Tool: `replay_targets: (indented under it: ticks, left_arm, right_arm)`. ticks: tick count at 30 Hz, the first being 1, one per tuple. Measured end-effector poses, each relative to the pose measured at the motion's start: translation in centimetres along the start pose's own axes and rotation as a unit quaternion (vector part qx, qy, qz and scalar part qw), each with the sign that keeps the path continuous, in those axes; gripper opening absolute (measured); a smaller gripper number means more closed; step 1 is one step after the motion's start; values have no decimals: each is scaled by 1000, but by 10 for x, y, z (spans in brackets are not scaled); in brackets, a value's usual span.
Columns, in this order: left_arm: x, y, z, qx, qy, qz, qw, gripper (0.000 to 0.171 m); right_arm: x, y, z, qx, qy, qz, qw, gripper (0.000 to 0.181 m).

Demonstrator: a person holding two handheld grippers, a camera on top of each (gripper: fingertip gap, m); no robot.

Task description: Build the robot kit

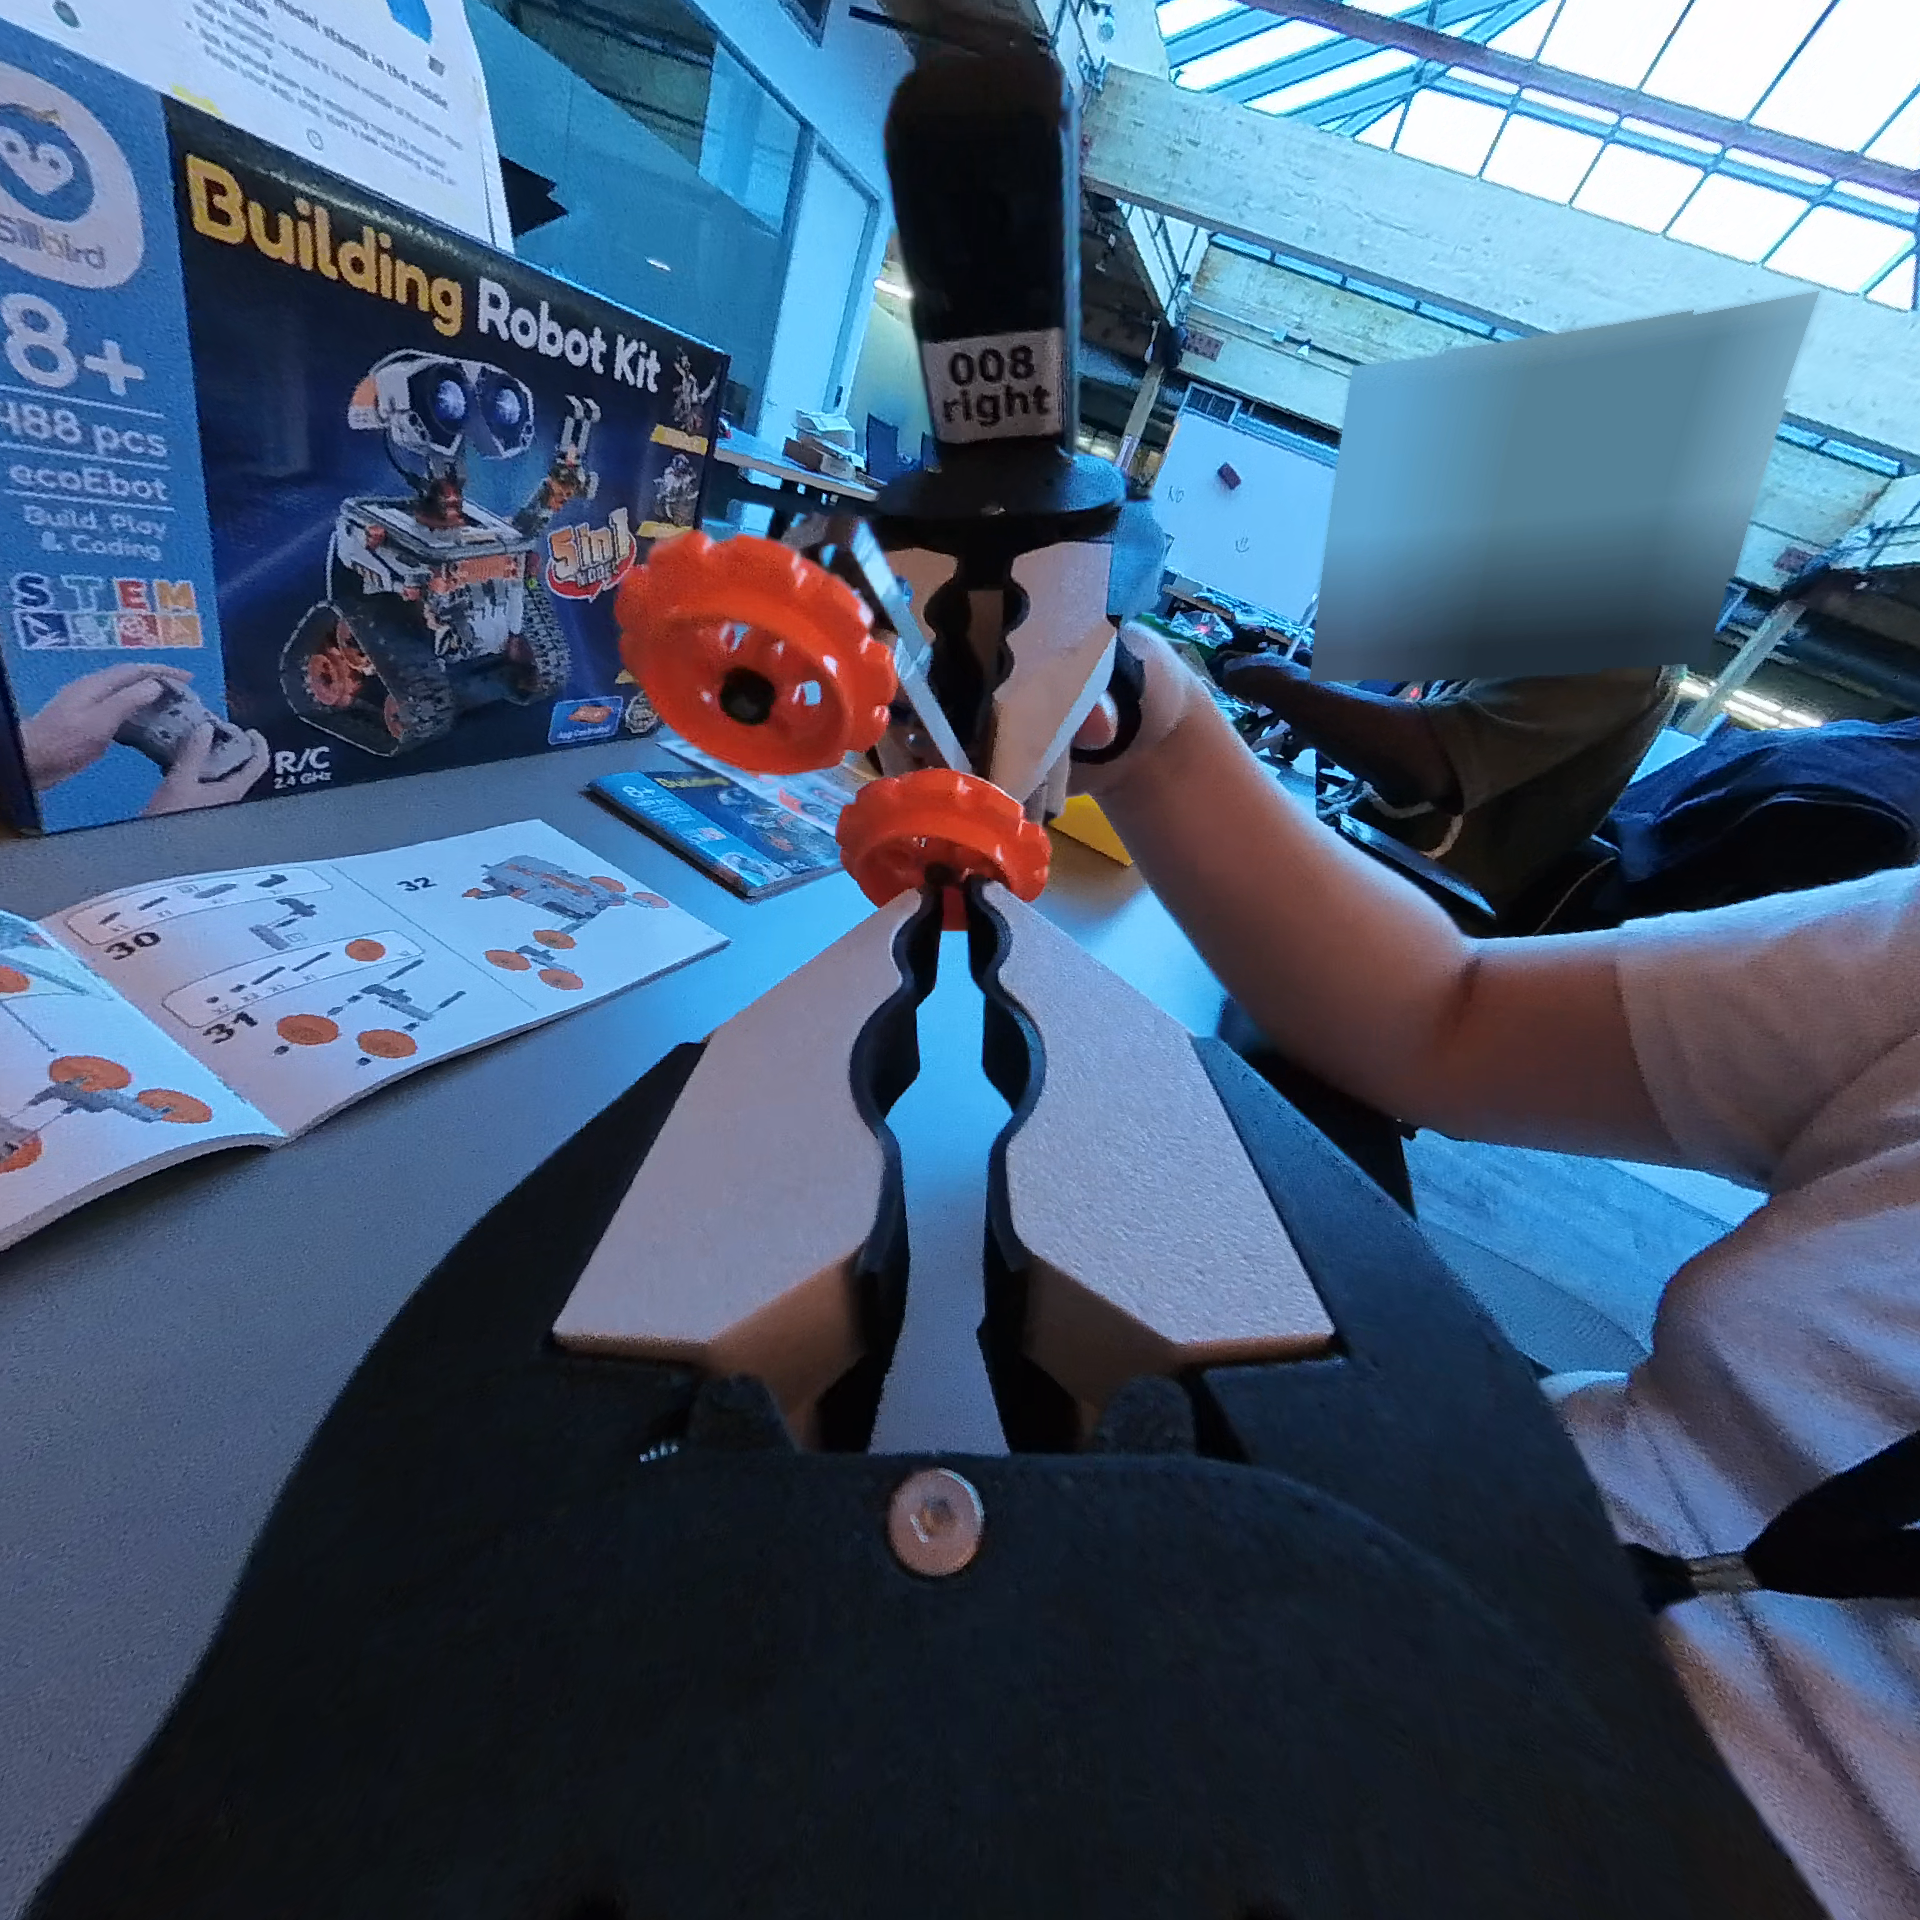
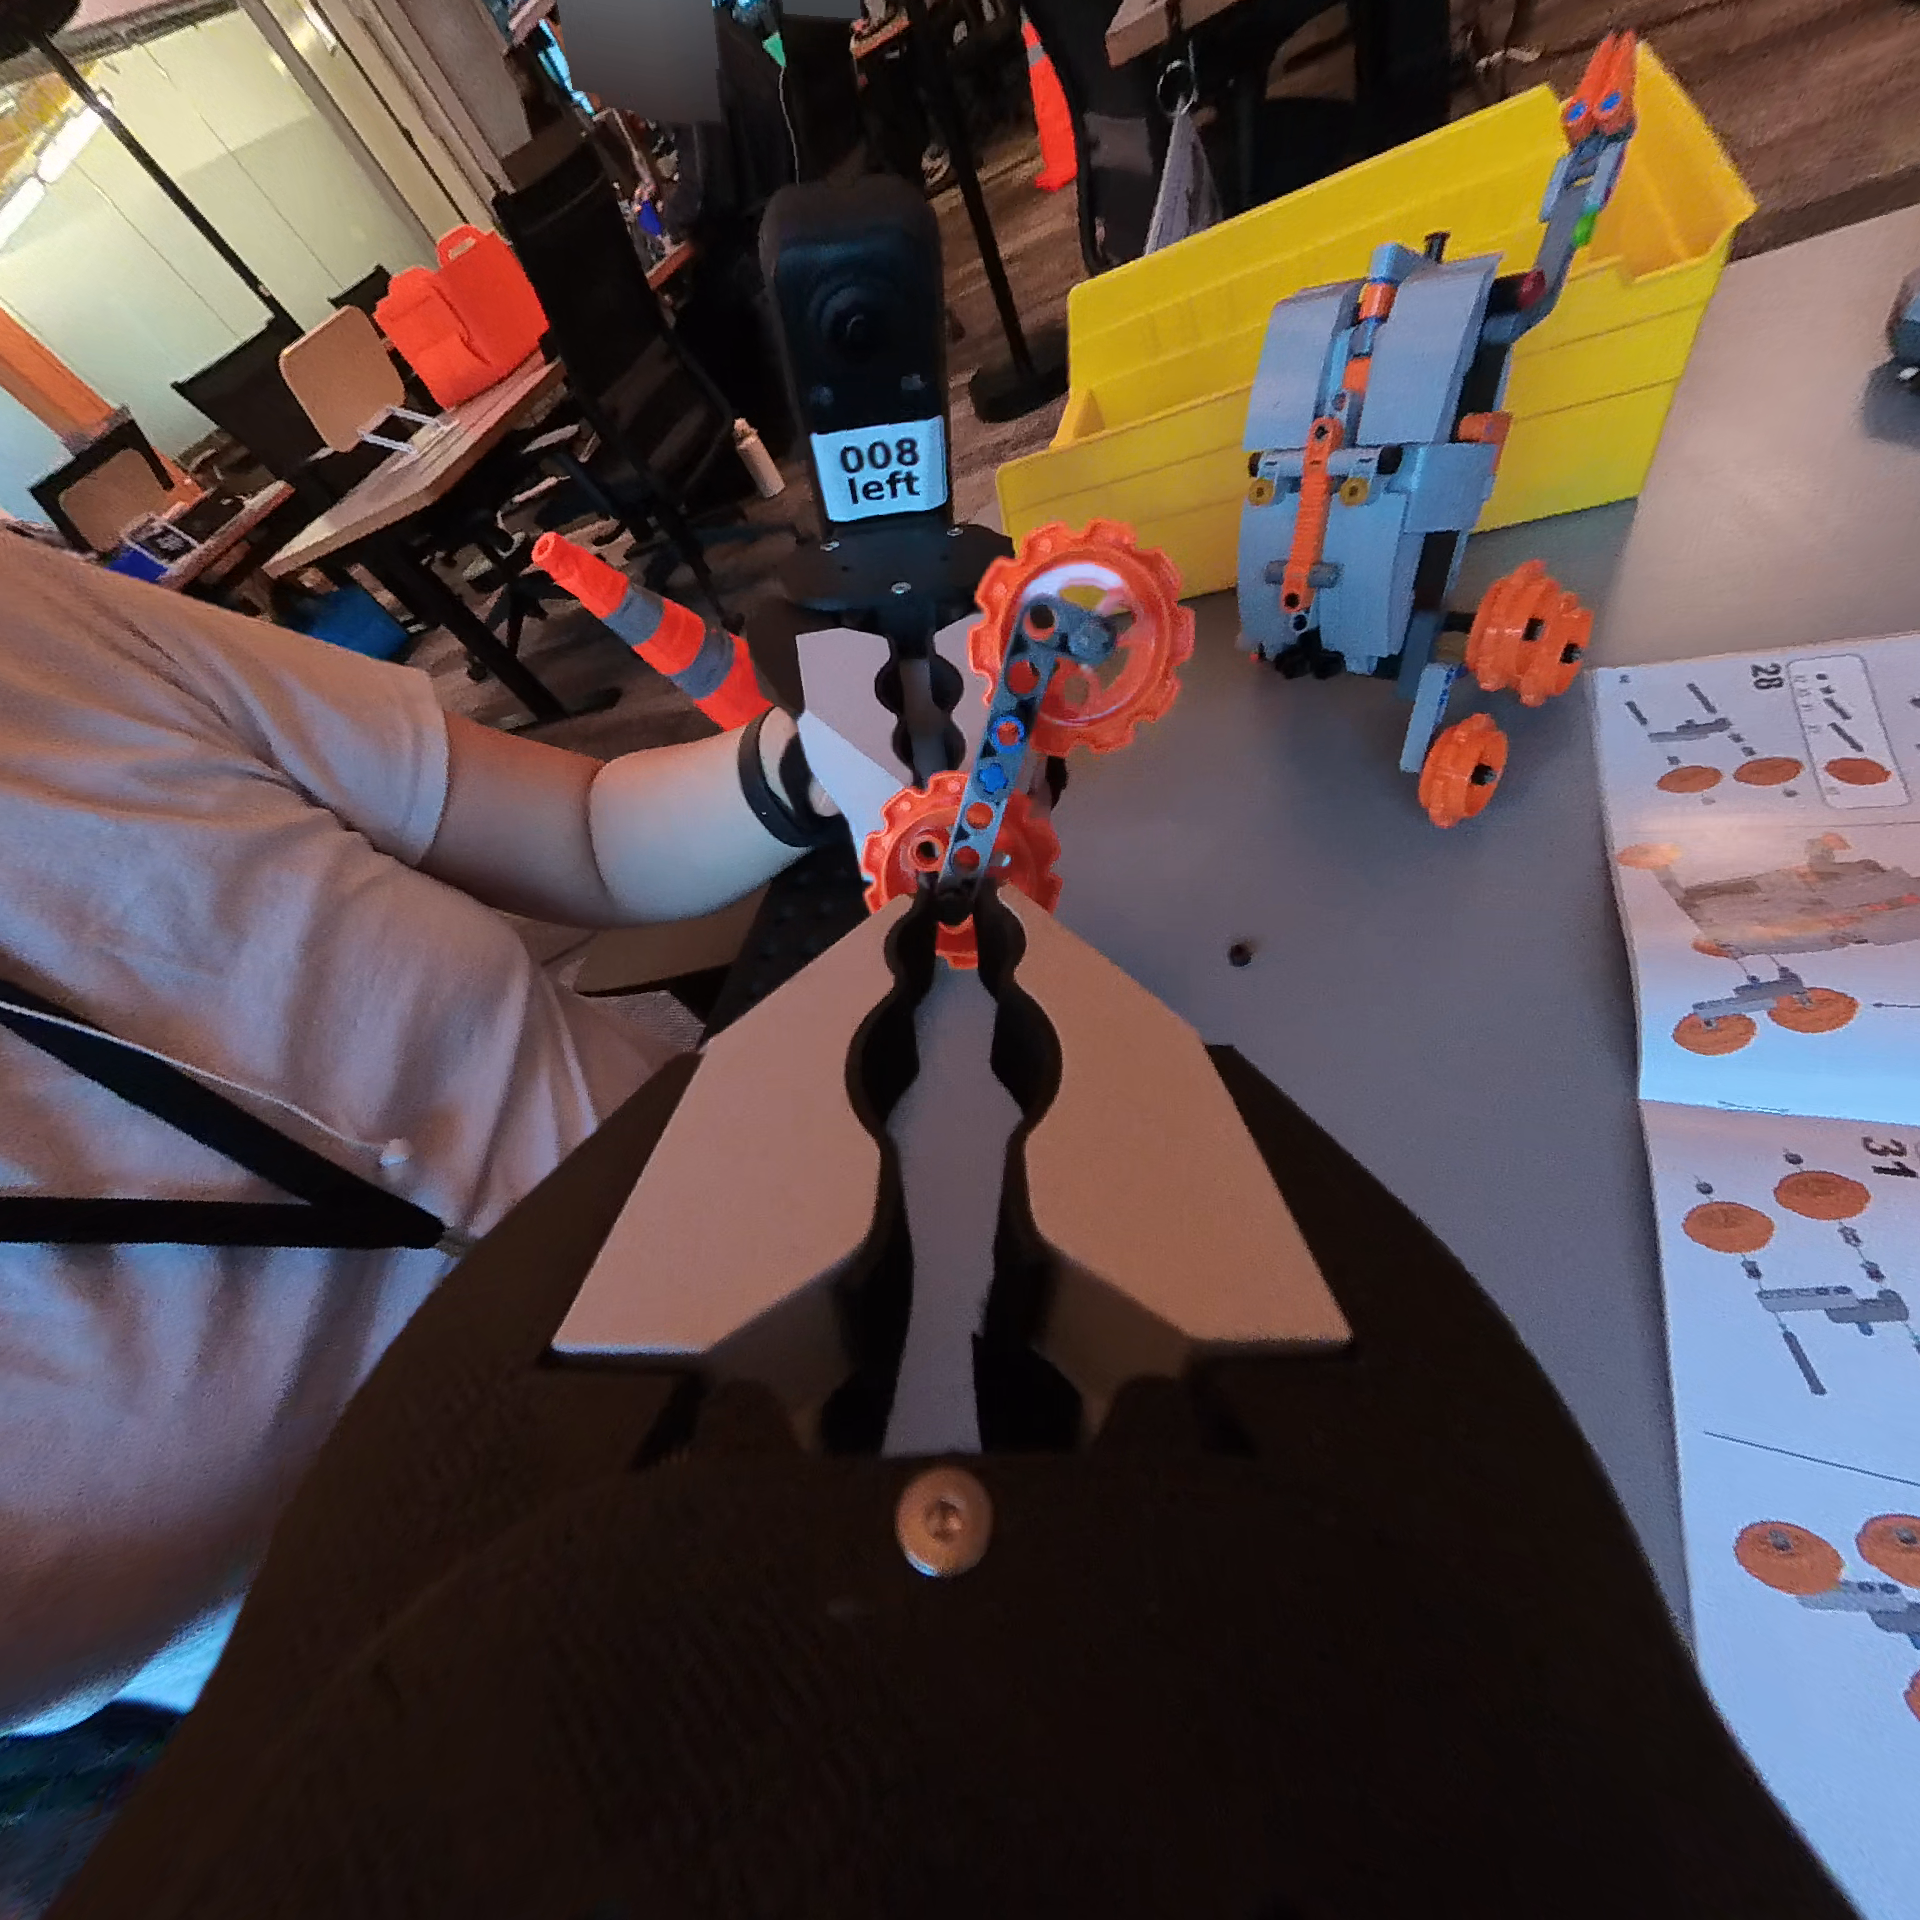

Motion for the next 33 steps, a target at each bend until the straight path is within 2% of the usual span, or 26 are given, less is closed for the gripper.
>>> replay_targets:
  ticks: [3, 7, 10, 13, 17, 24, 28, 33]
  left_arm:
    - [0, 4, 1, 1, 3, 3, 1000, 5]
    - [2, 6, -10, 20, 38, 4, 999, 0]
    - [6, 12, -13, 39, 39, 11, 998, 1]
    - [10, 18, -16, 24, 43, 6, 999, 18]
    - [12, 22, -31, 48, 83, 3, 995, 14]
    - [11, 26, -34, 94, 73, 12, 993, 10]
    - [7, 24, -40, 161, 66, -2, 985, 0]
    - [4, 24, -49, 183, 90, -8, 979, 5]
  right_arm:
    - [0, 6, 4, -37, 17, -8, 999, 6]
    - [-5, 16, 18, -77, 31, -57, 995, 6]
    - [-11, 27, 28, -123, 60, -82, 987, 7]
    - [-16, 37, 38, -152, 64, -122, 979, 7]
    - [-19, 50, 52, -184, 49, -170, 967, 7]
    - [-18, 55, 55, -244, 62, -164, 954, 7]
    - [-16, 60, 52, -247, 56, -153, 955, 7]
    - [-17, 57, 58, -257, 36, -174, 950, 6]
Point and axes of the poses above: each gripper's, where its closed fingertips meet, x out along the fingers, y out of its underside, z = x × y across the jaws, the point moved 6 cm from there along -x, back along the fingers, and after that the axes turned 8 degrees about -z, right-handed, at the moved point
